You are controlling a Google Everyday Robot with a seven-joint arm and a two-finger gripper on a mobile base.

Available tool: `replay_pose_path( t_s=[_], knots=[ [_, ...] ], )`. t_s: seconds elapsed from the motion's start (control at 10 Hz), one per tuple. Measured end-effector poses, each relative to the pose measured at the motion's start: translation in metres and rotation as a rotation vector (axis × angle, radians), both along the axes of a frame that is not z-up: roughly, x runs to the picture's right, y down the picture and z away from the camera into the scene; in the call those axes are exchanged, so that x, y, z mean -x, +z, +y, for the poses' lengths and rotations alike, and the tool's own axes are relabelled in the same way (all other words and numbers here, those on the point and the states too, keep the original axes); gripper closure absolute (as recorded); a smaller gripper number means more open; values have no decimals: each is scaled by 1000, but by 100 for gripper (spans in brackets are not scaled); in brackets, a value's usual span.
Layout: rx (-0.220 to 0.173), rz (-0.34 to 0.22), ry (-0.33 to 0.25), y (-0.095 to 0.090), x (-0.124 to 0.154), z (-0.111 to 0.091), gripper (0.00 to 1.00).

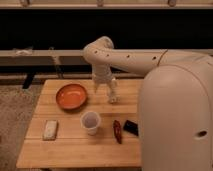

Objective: Knock the bottle over

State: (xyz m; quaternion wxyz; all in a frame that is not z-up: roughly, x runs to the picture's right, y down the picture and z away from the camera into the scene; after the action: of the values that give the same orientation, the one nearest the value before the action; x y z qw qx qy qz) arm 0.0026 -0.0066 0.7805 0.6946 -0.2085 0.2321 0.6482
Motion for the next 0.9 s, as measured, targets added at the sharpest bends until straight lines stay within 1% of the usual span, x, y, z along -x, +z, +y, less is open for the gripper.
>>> replay_pose_path(
  t_s=[0.1, 0.4, 0.6, 0.7, 0.9],
  knots=[
    [-10, 10, -5, 11, -14, -14, 35],
    [-35, 19, -21, 34, -43, -42, 35],
    [-40, 9, -26, 47, -51, -45, 35],
    [-42, -9, -31, 59, -49, -43, 35],
    [-41, -32, -29, 74, -49, -41, 35]
  ],
)
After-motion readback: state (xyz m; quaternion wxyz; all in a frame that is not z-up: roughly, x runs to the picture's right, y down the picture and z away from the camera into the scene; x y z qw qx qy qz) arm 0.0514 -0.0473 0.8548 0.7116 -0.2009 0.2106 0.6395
